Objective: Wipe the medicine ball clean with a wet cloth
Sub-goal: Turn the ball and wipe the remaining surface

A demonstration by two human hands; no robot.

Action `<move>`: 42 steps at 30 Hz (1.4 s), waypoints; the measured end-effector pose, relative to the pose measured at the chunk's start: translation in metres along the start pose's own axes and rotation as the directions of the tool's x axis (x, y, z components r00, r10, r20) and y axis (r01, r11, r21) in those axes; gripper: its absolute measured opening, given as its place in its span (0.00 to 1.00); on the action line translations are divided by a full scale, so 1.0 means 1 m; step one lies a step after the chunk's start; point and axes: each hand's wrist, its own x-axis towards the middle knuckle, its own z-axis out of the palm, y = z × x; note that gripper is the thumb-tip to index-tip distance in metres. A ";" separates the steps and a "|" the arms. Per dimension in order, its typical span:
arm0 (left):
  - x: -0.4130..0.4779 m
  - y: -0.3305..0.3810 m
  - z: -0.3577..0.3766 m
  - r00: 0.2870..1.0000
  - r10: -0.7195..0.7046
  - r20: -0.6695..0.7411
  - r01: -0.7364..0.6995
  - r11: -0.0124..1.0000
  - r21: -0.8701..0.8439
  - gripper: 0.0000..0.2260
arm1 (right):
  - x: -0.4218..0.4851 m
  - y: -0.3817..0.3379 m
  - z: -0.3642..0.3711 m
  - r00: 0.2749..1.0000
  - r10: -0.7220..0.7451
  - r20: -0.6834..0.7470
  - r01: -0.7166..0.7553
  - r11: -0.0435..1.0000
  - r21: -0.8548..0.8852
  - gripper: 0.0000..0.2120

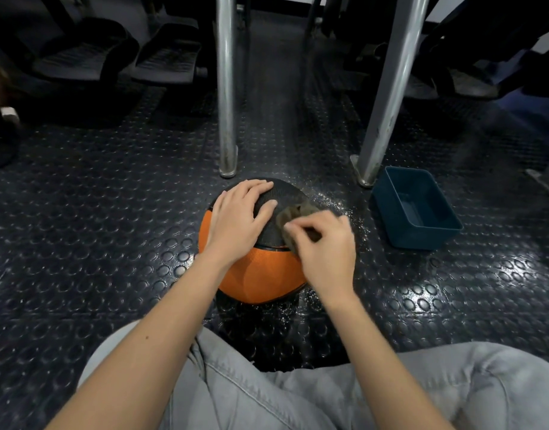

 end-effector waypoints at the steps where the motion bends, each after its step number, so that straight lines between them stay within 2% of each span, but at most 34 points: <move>1: 0.000 0.001 0.000 1.000 0.003 0.002 -0.003 1.000 -0.002 0.23 | -0.013 -0.004 -0.001 0.997 -0.073 -0.008 0.073 0.996 -0.042 0.03; 2: 0.000 0.001 0.001 1.000 0.003 0.007 -0.003 1.000 -0.003 0.23 | -0.018 -0.005 -0.002 0.992 -0.123 -0.008 0.122 0.989 -0.086 0.03; 4: 0.000 0.002 0.002 0.999 -0.016 0.028 0.016 1.000 0.009 0.20 | -0.010 0.000 -0.004 0.992 -0.127 0.011 0.127 0.986 -0.112 0.04; 6: 0.001 0.004 0.002 0.997 -0.049 0.054 0.046 0.998 0.042 0.19 | 0.011 0.008 -0.004 0.999 -0.032 0.019 0.033 0.994 -0.102 0.06; 9: -0.007 0.005 0.000 0.990 -0.045 0.133 0.034 0.996 0.080 0.21 | 0.047 0.029 0.000 0.985 0.175 0.005 -0.174 0.983 -0.059 0.07; 11: -0.016 0.000 -0.006 0.970 -0.009 0.245 -0.011 0.997 0.080 0.29 | 0.058 0.039 0.002 0.966 0.256 0.045 -0.258 0.965 0.037 0.07; 14: -0.019 -0.009 -0.019 0.942 0.061 0.331 -0.103 0.988 0.111 0.43 | 0.061 0.044 0.007 0.966 0.251 0.057 -0.255 0.964 0.074 0.07; 16: -0.018 -0.008 -0.017 0.945 0.069 0.319 -0.105 0.990 0.096 0.45 | 0.062 0.044 0.008 0.962 0.267 0.062 -0.272 0.959 0.085 0.06; 20: -0.015 0.001 -0.005 0.982 0.023 0.188 -0.038 0.996 0.080 0.45 | 0.052 0.028 -0.002 0.956 0.285 0.068 -0.290 0.952 0.092 0.05; 25: -0.018 0.004 0.000 0.991 0.015 0.133 -0.028 0.995 0.098 0.45 | 0.005 0.008 -0.013 0.997 0.024 0.069 -0.024 1.000 -0.004 0.04; 27: -0.018 0.006 -0.001 0.989 0.009 0.147 -0.022 0.995 0.092 0.46 | 0.021 0.016 -0.011 0.996 0.058 0.061 -0.058 0.998 -0.005 0.05; 29: -0.019 0.005 -0.002 0.988 -0.008 0.152 -0.006 0.996 0.092 0.46 | 0.045 0.026 -0.007 0.985 0.160 0.066 -0.158 0.987 -0.028 0.06; 32: -0.021 0.005 -0.002 0.991 -0.011 0.137 -0.001 0.996 0.088 0.46 | 0.064 0.034 -0.005 0.949 0.291 0.121 -0.298 0.954 0.045 0.07; 34: -0.022 0.002 -0.002 0.993 -0.013 0.121 0.002 0.996 0.085 0.46 | 0.050 0.025 -0.004 0.955 0.274 0.114 -0.285 0.955 0.087 0.05; 39: -0.027 0.002 -0.002 0.991 0.022 0.132 -0.031 0.997 0.068 0.46 | 0.006 0.010 -0.012 0.995 0.020 0.099 -0.027 0.997 0.070 0.03; 40: -0.028 0.003 -0.002 0.990 0.030 0.138 -0.040 0.997 0.072 0.46 | 0.009 0.013 -0.013 0.996 0.026 0.090 -0.033 0.997 0.074 0.03; 42: -0.028 0.006 0.000 0.988 0.032 0.149 -0.046 0.995 0.091 0.46 | 0.029 0.022 -0.013 0.989 0.133 0.068 -0.139 0.986 0.094 0.04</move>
